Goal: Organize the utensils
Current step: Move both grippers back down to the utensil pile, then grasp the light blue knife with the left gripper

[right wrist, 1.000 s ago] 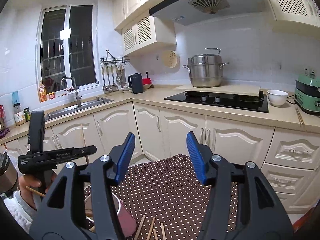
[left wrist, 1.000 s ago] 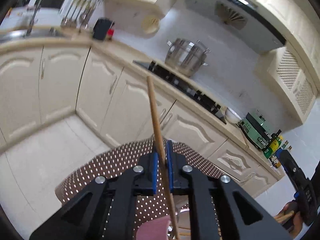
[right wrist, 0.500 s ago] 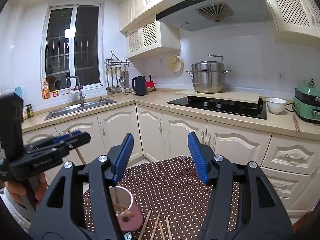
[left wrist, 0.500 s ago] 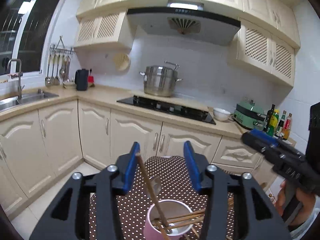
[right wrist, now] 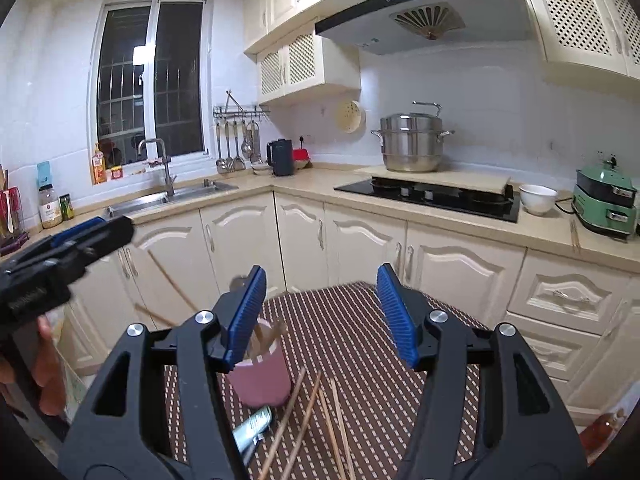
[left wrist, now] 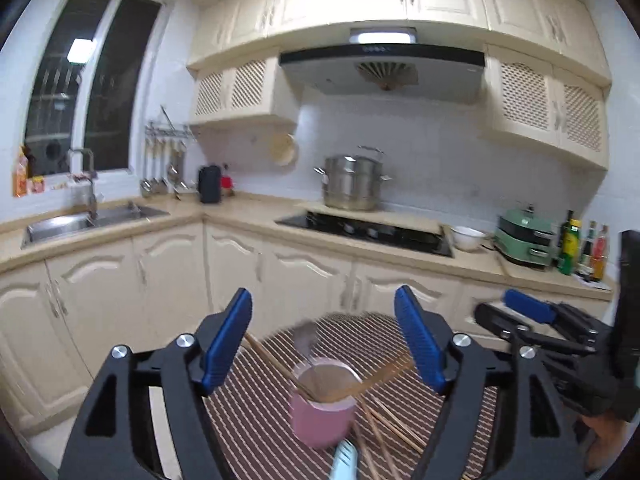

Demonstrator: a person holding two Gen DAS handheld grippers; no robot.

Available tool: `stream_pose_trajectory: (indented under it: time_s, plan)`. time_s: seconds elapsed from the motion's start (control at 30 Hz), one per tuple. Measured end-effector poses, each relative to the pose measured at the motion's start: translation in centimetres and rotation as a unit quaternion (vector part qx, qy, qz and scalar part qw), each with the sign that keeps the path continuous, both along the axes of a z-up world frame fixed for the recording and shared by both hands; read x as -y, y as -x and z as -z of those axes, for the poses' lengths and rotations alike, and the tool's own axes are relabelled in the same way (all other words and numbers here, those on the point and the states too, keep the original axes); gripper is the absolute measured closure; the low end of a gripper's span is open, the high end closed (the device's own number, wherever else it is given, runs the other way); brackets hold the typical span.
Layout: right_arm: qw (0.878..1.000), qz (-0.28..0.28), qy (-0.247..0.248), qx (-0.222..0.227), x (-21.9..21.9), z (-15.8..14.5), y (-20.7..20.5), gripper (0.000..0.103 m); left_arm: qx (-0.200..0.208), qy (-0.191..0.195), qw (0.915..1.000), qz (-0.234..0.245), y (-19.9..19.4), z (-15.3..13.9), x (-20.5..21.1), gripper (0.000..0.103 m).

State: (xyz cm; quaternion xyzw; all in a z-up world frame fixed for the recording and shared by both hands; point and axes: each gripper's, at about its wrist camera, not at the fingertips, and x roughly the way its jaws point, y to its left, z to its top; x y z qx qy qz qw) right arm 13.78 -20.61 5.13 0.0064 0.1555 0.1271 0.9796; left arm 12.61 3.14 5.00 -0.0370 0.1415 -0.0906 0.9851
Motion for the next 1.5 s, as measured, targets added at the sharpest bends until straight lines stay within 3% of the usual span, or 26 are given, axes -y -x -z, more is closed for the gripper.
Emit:
stream_pose_trajectory:
  time_s: [0.13,0.33,0.43,0.57,0.67,0.83,0.9,0.97,1.07,1.2,1.27,1.5]
  plan:
    - [1.0,0.003,0.007,-0.03,1.1,1.7,1.3,0.045,-0.057,0.002,0.9981,0.025,1.2,1.6,1.4,0.031]
    - [0.997,0.006,0.011,-0.081,3.2,5.0,2.7,0.044,-0.143,-0.021,0.988,0.055,1.9,6.2,3.1,0.031]
    - [0.993,0.007,0.02,-0.117,4.1,7.1,2.8,0.043,-0.195,-0.042,0.9776,0.066,1.3,9.2,3.2,0.031]
    - [0.986,0.006,0.022,-0.163,4.9,9.7,2.2,0.043,-0.303,-0.07,0.9464,0.087,-1.4,13.8,3.6,0.031]
    - [0.982,0.001,0.019,-0.188,5.1,11.2,1.8,0.043,-0.341,-0.095,0.9317,0.083,-3.3,16.2,4.0,0.031]
    - [0.977,-0.003,0.022,-0.213,5.3,12.9,1.3,0.043,-0.372,-0.114,0.9177,0.08,-5.8,18.8,4.0,0.031]
    - [0.976,-0.003,0.024,-0.218,5.4,13.3,1.2,0.043,-0.383,-0.103,0.9144,0.079,-6.6,19.3,3.8,0.039]
    - [0.974,-0.005,0.026,-0.226,5.5,13.6,0.8,0.043,-0.402,-0.092,0.9075,0.08,-7.6,20.0,3.4,0.055]
    - [0.972,-0.006,0.029,-0.233,5.5,14.0,0.4,0.043,-0.412,-0.085,0.9039,0.077,-8.2,20.7,3.3,0.057]
    - [0.97,-0.009,0.024,-0.243,5.4,14.4,-0.3,0.043,-0.412,-0.08,0.9037,0.084,-8.7,21.2,3.4,0.06]
    - [0.968,-0.01,0.025,-0.248,5.3,14.6,-0.6,0.043,-0.419,-0.056,0.9009,0.098,-9.0,21.0,3.3,0.076]
    - [0.964,-0.014,0.034,-0.263,4.7,14.8,-1.8,0.043,-0.416,-0.045,0.9037,0.093,-8.8,20.7,2.9,0.077]
